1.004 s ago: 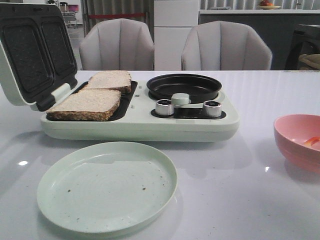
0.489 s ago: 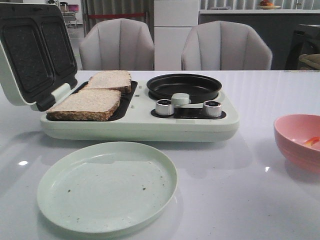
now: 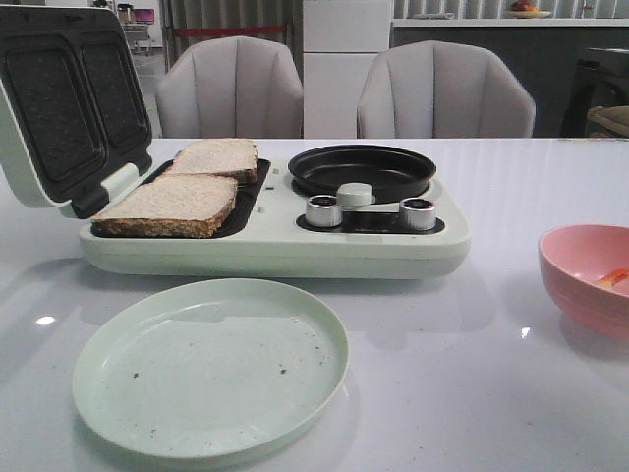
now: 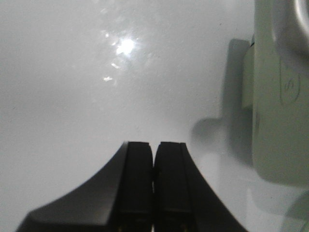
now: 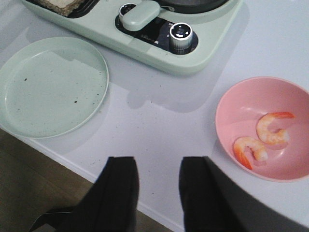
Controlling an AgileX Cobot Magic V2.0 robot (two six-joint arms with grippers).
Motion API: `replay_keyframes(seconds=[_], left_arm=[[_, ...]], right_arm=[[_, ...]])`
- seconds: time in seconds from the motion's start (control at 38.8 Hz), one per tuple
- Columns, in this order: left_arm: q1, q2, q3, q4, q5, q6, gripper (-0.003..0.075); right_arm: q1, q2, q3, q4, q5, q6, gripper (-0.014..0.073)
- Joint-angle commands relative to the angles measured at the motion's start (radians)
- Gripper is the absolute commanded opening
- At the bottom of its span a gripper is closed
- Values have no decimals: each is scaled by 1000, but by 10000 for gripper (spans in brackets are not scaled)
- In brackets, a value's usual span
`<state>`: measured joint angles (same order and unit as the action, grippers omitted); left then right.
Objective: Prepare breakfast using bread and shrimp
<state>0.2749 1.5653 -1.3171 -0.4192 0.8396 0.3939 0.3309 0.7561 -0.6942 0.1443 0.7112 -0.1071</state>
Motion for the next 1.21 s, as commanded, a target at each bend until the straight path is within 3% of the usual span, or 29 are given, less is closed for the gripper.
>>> replay_keyframes(seconds=[0.0,0.36,0.57,0.88,1.18], left_arm=[[1,21,-88,-121,-55,35,109],[1,211,-235,-490,-4,88,109],[1,233,-248,-696,91,205,109],[-22,233,-252,-729,206,268,108],[-159,140,-199,-633,189,311,106]], right_arm=[[-4,-7,-27,-2,-66,3,347],[-4,-7,-27,-2,-66,3,347],[-4,-7,-27,-2,-66,3,347],[-4,-7,-27,-2,-66,3,347],[-4,-7,-27,-2,-66,3,347]])
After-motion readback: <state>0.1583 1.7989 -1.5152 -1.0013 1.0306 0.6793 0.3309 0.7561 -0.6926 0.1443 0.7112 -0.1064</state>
